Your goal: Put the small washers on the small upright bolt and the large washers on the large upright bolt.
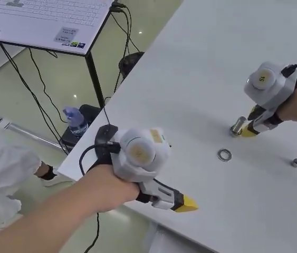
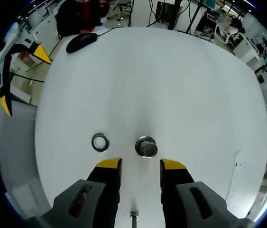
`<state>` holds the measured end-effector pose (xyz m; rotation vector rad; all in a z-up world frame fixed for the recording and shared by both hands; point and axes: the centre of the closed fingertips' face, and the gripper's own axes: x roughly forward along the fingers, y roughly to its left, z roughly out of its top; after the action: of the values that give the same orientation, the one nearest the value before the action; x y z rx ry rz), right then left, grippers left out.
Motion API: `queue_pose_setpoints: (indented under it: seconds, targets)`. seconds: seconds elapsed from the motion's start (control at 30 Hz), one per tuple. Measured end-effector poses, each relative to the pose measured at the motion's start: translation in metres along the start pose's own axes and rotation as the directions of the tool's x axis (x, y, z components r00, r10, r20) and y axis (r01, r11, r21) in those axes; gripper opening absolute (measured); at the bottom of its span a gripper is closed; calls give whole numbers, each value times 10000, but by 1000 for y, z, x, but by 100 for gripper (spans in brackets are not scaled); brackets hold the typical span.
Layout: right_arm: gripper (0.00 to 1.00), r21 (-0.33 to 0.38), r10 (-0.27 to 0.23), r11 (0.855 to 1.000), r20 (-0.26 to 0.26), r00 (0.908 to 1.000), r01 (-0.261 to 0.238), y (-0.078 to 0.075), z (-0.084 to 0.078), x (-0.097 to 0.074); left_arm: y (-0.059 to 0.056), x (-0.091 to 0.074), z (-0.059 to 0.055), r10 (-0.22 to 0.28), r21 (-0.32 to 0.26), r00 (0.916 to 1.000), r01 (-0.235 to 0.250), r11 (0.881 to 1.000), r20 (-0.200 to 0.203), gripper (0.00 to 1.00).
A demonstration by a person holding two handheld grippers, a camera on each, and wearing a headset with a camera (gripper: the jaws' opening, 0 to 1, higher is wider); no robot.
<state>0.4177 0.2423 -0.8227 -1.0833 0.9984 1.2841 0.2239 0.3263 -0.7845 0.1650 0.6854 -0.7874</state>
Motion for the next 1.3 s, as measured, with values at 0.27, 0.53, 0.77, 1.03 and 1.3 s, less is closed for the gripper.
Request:
queue_pose_setpoints:
  seconds: [0.27, 0.53, 0.77, 1.03, 1.3]
  targets:
    - [33, -50, 65, 10000, 134, 9999, -65, 14, -2, -5, 1, -1, 1, 48, 61, 10000, -48, 10000, 46, 88]
    - [33, 83, 210, 9997, 356, 9991, -213, 34, 2, -6, -1, -2, 1, 49, 104, 10000, -50, 9999, 50, 88]
    - [32, -93, 316, 9995, 444, 9985, -312, 51, 5, -2, -3, -4, 1, 52, 130, 10000, -52, 9999, 60, 88]
    - [32, -101, 534, 9985, 535, 9971, -529, 65, 12, 7, -3, -5, 2, 42, 230, 10000, -44, 9997, 74, 88]
    - [34, -158, 576, 9983, 615, 9964, -567, 71, 16, 21, -1, -4, 2, 77, 252, 10000, -78, 9997, 41, 91]
